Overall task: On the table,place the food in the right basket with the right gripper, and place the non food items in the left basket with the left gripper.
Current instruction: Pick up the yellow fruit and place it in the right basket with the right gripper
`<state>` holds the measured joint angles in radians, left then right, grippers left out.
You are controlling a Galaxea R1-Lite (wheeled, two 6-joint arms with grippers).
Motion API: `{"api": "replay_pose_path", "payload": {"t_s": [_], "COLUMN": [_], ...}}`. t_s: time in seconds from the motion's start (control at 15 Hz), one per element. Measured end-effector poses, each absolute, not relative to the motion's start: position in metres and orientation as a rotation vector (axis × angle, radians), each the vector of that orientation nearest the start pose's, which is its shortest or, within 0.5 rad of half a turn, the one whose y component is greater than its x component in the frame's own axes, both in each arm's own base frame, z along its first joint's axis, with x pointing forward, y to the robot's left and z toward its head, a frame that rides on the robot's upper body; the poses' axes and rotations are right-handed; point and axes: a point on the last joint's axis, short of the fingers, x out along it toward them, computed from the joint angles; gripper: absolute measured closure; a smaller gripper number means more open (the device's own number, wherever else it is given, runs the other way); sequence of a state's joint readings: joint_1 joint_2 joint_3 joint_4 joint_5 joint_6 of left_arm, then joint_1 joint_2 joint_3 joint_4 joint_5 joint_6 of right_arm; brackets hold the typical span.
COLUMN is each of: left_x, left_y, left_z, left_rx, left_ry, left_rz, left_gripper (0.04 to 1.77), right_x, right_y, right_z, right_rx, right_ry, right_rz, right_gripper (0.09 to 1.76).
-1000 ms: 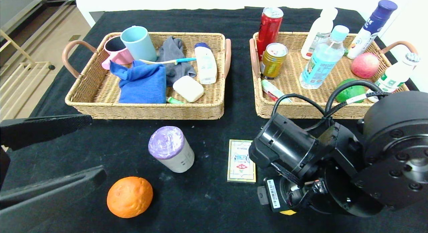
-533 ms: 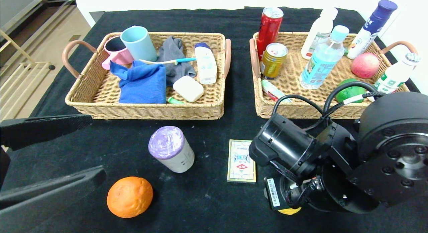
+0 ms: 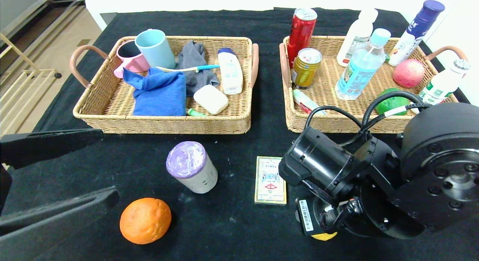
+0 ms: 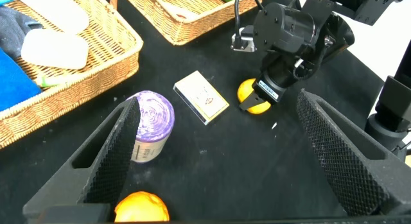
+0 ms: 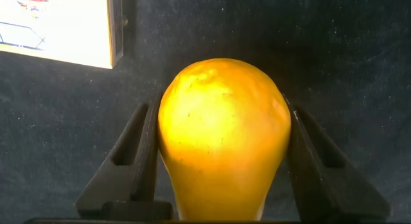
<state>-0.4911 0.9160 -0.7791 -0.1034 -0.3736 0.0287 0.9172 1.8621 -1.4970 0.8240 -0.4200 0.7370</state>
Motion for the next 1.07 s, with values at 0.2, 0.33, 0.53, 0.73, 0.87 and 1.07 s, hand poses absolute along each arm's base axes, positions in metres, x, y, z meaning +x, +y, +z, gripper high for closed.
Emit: {"api": "replay_pose_path", "payload": {"t_s": [0.2,0.33,0.53,0.73,0.87,1.07], "left_x": [0.086,0.086,0.086,0.085,0.084,0.084], "left_y": [-0.055,-0.055,-0.055,-0.055,-0.054,-0.054], "left_z": [0.285,0.285,0.285,0.285,0.285,0.285], "left_rx": [0.03,0.03,0.038,0.045,0.044,0.044], "left_ry": [0.029,0.027,0.02,0.014,0.011,0.012], "left_rz": [-0.865,-0.865,-0.865,-0.867,-0.867,-0.867], "left_gripper": [0.05,0.05,0.05,0.05,0.05,0.05], "right_x": [0.197,0.197,0.196,0.189,0.184,0.182], "right_y": [0.244,0.244,0.244,0.241,0.236,0.225], "right_z": [0.202,0.203,0.205,0.215,0.224,0.239], "right_rx": [-0.074,-0.072,-0.072,-0.083,-0.081,-0.064], "right_ry": [1.009,1.008,1.005,0.963,0.928,0.885], "right_rz": [0.069,0.07,0.075,0.083,0.088,0.092], "right_gripper": [0.67,0.67,0.67,0.67,0.68,0.68]}}
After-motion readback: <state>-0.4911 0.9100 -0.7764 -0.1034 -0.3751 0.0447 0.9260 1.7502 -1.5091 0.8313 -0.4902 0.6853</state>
